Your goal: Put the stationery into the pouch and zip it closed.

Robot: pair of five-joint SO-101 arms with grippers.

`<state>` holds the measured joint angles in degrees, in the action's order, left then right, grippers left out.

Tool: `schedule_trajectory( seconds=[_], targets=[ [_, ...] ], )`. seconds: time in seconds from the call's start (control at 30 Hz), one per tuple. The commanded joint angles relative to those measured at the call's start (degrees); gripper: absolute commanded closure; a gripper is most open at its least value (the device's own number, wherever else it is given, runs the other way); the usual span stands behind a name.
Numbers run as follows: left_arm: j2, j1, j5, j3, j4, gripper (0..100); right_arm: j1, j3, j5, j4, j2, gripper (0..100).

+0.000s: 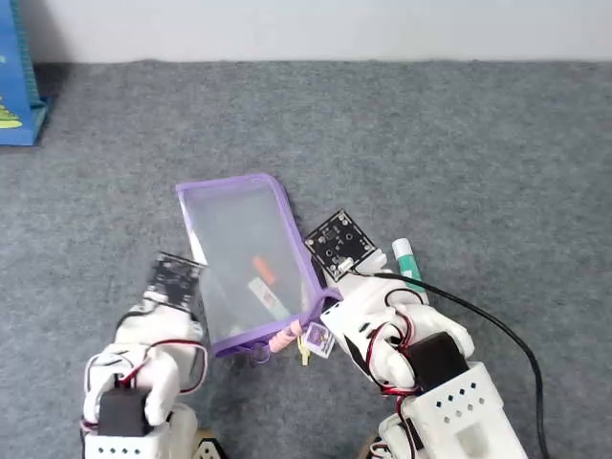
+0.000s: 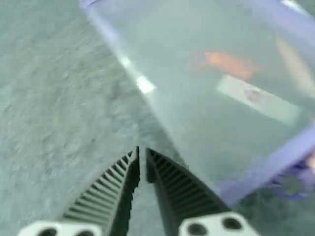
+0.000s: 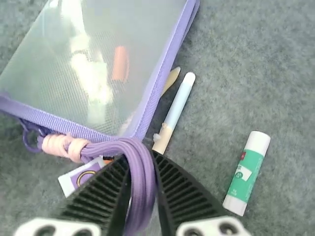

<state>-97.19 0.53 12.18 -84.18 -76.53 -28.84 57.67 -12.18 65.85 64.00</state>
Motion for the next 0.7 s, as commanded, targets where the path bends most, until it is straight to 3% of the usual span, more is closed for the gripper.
schedule_trajectory(
  seconds=[0.0,0.13,0.37,0.47,0.67],
  targets=[
    [-0.5,-6.8,0.9,3.5,-0.2,87,0.7,-0.8,1.1,-2.2,0.7,98.8],
    [-0.3,-12.4,0.8,3.4,0.0,79,0.9,-0.8,3.9,-4.7,0.7,98.8],
    [-0.4,-15.4,5.9,-0.9,0.3,79,1.0,-0.9,4.1,-5.6,1.2,98.8],
    [-0.5,-11.0,6.9,-1.1,0.4,79,1.0,-0.9,4.1,-5.6,1.2,98.8],
    [-0.5,-2.3,16.9,-1.5,0.1,79,1.0,-1.2,4.1,-5.7,1.3,98.8]
  ],
)
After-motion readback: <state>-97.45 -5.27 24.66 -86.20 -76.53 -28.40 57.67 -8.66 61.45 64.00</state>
